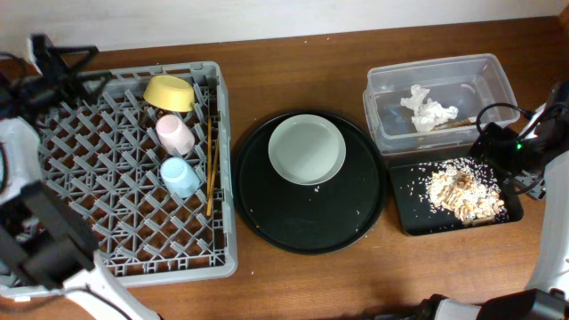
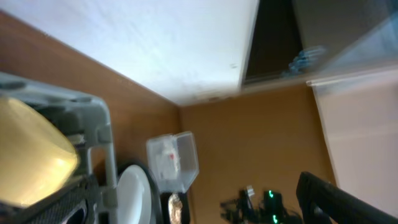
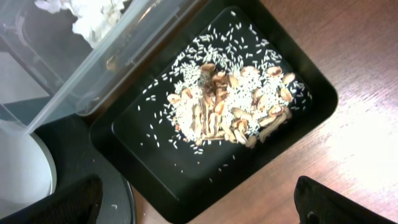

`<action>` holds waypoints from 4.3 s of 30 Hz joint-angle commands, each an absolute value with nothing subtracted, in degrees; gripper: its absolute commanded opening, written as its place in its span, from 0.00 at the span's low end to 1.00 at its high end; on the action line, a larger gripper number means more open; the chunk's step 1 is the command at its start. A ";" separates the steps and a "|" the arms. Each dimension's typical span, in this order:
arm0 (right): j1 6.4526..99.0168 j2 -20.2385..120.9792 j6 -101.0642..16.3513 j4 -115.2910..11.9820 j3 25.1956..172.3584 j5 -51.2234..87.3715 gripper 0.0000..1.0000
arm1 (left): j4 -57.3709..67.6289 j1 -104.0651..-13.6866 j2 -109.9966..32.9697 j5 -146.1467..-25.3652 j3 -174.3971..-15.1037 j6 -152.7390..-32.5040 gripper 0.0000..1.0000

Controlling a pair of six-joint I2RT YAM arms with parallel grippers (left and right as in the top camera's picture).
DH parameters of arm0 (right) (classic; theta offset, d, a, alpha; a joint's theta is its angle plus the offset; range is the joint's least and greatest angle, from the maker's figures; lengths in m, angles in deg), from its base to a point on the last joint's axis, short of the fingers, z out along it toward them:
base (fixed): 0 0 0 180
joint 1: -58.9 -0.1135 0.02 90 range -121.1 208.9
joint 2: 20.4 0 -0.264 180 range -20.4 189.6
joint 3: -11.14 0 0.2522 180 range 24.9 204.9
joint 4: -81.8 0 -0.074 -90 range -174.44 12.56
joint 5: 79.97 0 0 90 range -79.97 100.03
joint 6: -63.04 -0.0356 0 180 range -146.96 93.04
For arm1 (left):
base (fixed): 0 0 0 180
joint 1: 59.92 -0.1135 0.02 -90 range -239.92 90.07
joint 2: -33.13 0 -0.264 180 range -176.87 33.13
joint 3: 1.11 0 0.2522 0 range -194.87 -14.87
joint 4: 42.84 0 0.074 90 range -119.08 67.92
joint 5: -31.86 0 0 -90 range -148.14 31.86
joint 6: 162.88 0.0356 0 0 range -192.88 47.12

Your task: Sort waste into correct bins and load items into the dishwasher rack

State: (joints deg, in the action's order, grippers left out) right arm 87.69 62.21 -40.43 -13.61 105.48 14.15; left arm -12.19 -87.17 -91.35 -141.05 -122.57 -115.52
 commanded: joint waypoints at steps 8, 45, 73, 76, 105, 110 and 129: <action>87.85 61.44 -40.78 -13.50 106.00 14.06 0.99 | 33.71 -48.40 -68.23 -82.13 -120.59 -79.43 0.89; 87.85 61.44 -40.78 -13.50 106.00 14.06 0.99 | 15.50 -12.48 -88.75 -55.53 -121.00 -79.67 0.00; 87.85 61.44 -40.78 -13.50 106.00 14.06 0.99 | 25.03 -69.66 -82.30 -144.00 -123.67 -66.27 0.01; 87.85 61.44 -40.78 -13.50 106.00 14.06 0.99 | 23.59 -70.95 -84.31 -141.80 -123.67 -65.68 0.00; 87.85 61.44 -40.78 -13.50 106.00 14.06 0.99 | 1.51 -64.53 -85.28 -121.01 -113.88 -101.79 0.00; 87.85 61.44 -40.78 -13.50 106.00 14.06 0.99 | -0.13 -67.89 -85.28 -118.67 -109.61 -101.75 0.00; 87.85 61.44 -40.78 -13.50 106.00 14.06 0.99 | 0.09 -79.26 -79.90 -124.55 -109.81 -101.55 0.84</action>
State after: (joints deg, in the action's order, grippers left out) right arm 87.69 62.21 -40.48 -13.55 105.48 14.15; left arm 0.20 -77.81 -84.45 -124.20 -109.96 -102.23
